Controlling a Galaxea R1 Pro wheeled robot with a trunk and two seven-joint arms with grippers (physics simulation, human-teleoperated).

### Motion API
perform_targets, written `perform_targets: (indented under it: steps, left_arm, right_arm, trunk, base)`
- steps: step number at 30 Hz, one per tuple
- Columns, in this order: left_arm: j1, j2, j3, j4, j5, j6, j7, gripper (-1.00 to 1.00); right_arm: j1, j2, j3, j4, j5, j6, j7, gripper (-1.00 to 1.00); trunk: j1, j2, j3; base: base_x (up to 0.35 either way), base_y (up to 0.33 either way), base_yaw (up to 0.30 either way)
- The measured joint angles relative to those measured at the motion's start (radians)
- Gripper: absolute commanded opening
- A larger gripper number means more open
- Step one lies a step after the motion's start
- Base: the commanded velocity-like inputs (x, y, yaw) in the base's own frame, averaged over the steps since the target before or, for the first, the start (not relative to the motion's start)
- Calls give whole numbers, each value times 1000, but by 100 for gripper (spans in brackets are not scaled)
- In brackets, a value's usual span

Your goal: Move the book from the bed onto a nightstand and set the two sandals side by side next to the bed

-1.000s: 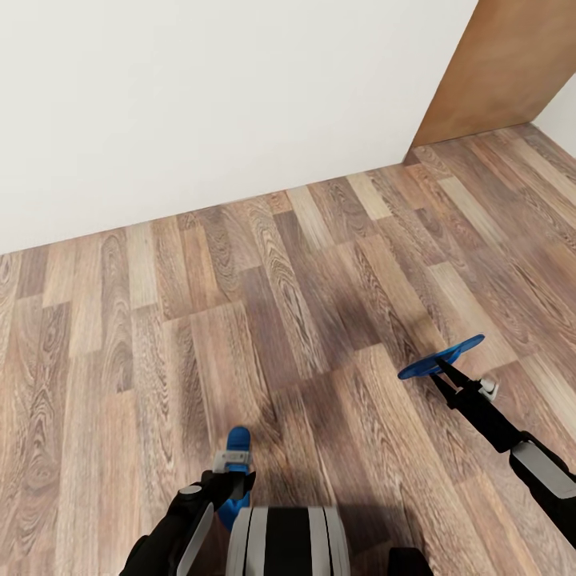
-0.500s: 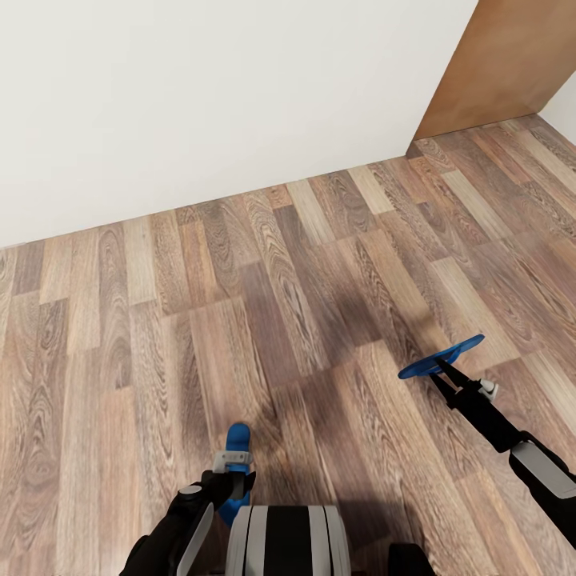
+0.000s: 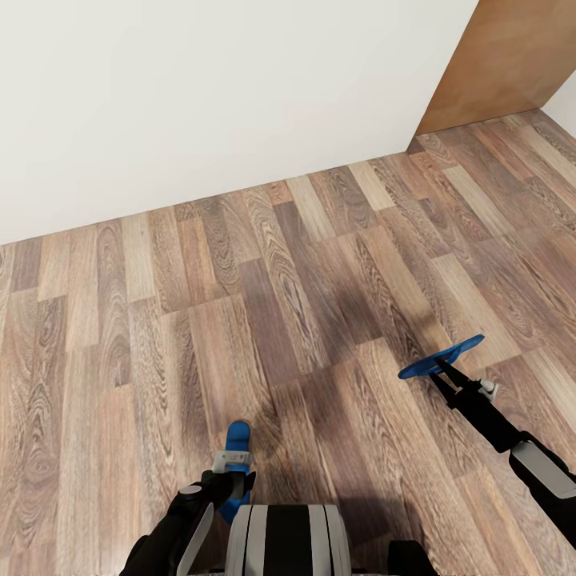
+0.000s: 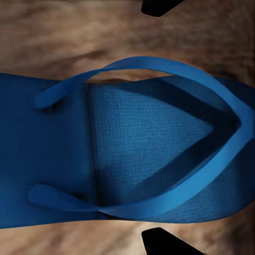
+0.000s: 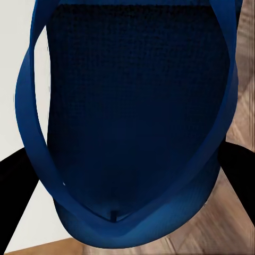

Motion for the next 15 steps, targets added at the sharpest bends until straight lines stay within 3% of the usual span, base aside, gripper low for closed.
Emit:
perform_targets:
  steps: [13,14,15]
  left_arm:
    - [0,0,0,0,0,-1,0,100]
    - [0,0,0,0,-1,-1,0,-100]
    - [0,0,0,0,-2,-1,0,-100]
  right_arm:
    - [0,0,0,0,-1,0,0,-100]
    - [0,0,0,0,-1,0,0,-100]
    - [0,0,0,0,-1,0,0,-100]
  trunk:
    - [1,-1,-8]
    - [1,0,-8]
    - [1,-1,-8]
  base:
    - [0,0,0]
    - [0,0,0]
    - [0,0,0]
